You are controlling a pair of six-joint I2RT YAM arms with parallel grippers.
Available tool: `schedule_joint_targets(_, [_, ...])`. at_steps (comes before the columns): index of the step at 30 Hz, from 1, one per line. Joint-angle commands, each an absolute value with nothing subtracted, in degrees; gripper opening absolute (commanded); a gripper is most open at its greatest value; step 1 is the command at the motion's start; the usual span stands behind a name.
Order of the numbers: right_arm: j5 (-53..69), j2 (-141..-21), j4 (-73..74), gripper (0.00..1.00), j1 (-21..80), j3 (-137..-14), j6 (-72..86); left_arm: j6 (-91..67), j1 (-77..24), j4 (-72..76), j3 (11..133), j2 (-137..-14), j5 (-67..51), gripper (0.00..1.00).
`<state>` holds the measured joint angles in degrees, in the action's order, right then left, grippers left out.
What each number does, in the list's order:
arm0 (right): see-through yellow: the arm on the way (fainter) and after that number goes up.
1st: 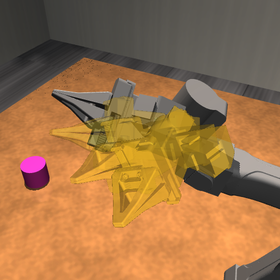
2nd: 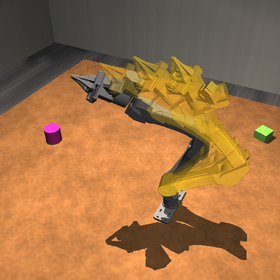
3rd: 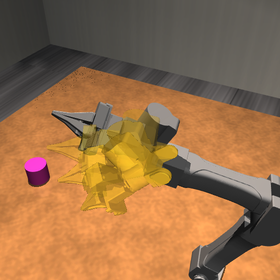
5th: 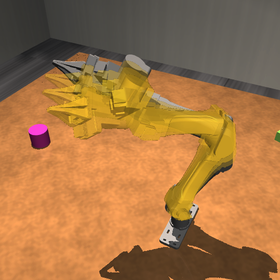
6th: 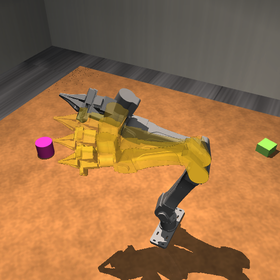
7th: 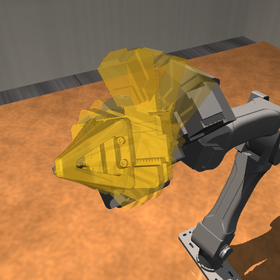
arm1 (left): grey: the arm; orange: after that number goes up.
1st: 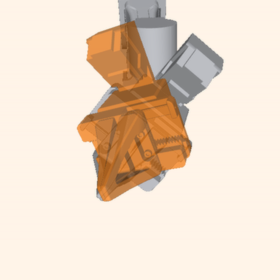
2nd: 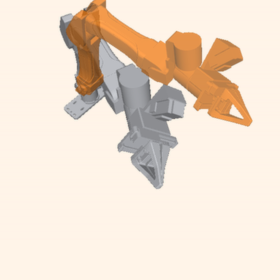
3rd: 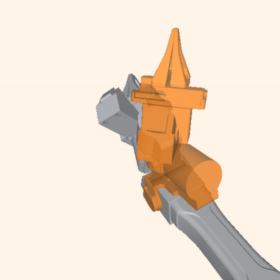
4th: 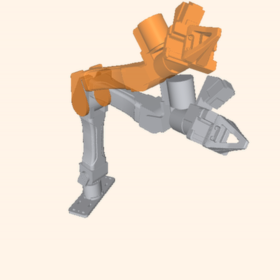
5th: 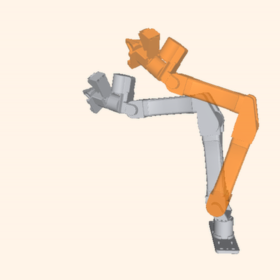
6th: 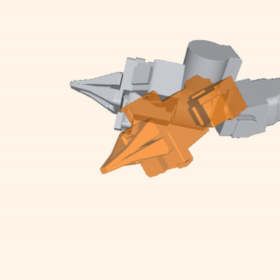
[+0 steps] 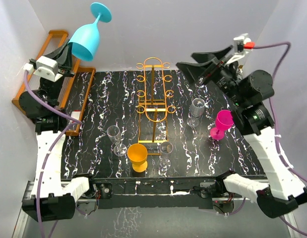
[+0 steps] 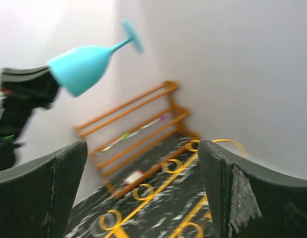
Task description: Place the wine glass upside down on the wine glass rack
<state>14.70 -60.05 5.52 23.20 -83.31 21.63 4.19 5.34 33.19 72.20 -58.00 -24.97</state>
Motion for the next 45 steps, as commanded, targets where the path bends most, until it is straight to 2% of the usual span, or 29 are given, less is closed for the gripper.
schedule_joint_targets(1, [36.0,-65.6,-12.0,0.95,23.5,-83.4,38.9,-4.2,4.5,68.0,69.6,-58.1,-31.3,0.0])
schedule_joint_targets(7, [31.3,-74.3,-32.3,0.87,27.3,-83.0,55.1,-3.7,4.0,82.1,62.1,-55.6,-33.9,0.0])
schedule_joint_targets(13, [19.3,-80.9,-49.6,0.85,36.3,-82.4,57.9,3.3,3.9,92.0,54.5,-53.5,-37.3,0.0])
schedule_joint_targets(19, [14.5,-88.9,-57.2,0.81,43.3,-88.2,57.8,7.0,3.8,97.5,49.5,-52.6,-39.8,0.0])
schedule_joint_targets(28, [12.0,-95.4,-57.1,0.71,49.0,-96.1,54.1,8.6,3.5,98.3,48.7,-52.9,-40.5,0.0])
schedule_joint_targets(32, [9.5,-96.2,-57.5,0.69,49.2,-96.3,53.3,10.9,3.1,97.0,48.2,-52.7,-41.6,0.0])
schedule_joint_targets(40, [8.2,-99.3,-56.1,0.59,49.3,-99.8,52.8,13.0,1.9,98.3,46.4,-52.1,-43.4,0.0])
schedule_joint_targets(45, [8.5,-101.1,-55.5,0.57,49.4,-101.1,52.4,14.8,1.3,98.8,45.7,-51.9,-44.1,0.0])
